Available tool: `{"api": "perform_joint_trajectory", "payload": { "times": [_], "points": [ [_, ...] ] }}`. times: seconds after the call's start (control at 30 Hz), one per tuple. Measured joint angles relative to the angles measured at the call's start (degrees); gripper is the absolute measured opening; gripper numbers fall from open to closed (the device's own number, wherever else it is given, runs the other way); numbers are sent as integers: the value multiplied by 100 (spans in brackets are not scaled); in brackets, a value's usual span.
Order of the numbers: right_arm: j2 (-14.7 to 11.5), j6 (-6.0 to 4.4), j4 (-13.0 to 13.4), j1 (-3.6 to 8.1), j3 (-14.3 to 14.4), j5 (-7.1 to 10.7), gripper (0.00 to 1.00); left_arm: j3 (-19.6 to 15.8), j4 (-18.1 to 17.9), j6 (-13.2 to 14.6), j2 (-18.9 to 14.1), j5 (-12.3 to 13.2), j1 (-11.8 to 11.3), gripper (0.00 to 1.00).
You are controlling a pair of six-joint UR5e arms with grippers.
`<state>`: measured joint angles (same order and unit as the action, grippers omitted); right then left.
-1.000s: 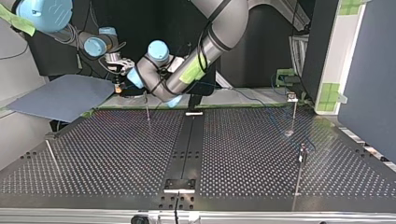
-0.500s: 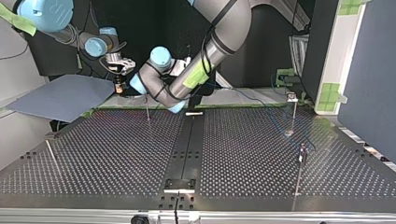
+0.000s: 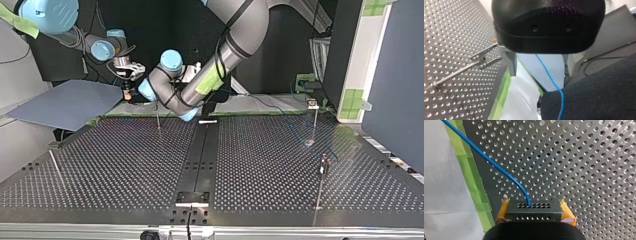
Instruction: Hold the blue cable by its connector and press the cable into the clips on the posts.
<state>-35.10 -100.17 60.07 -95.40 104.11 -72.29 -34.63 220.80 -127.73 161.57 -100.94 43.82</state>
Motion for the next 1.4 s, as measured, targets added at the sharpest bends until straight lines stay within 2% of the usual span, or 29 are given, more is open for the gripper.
{"api": "perform_joint_trajectory", "payload": {
  "times": [0.43, 0.67, 0.8, 1.0, 1.4],
  "points": [
    [-1, 3, -20, 0, -25, -6, 0, -374, -607, -25, 7, 95, -100, 100],
    [1, 3, -21, -1, -28, -13, 0, -404, -995, -89, 109, 388, -130, 100],
    [0, 4, -21, -1, -27, -14, 0, -393, -1130, -65, 281, 445, -129, 100],
    [-2, 4, -20, -1, -27, -9, 0, -386, -1193, -12, 468, 415, -130, 100],
    [-2, 1, -21, 0, -27, -5, 0, -424, -1579, 7, 506, 72, -164, 100]
  ]
}}
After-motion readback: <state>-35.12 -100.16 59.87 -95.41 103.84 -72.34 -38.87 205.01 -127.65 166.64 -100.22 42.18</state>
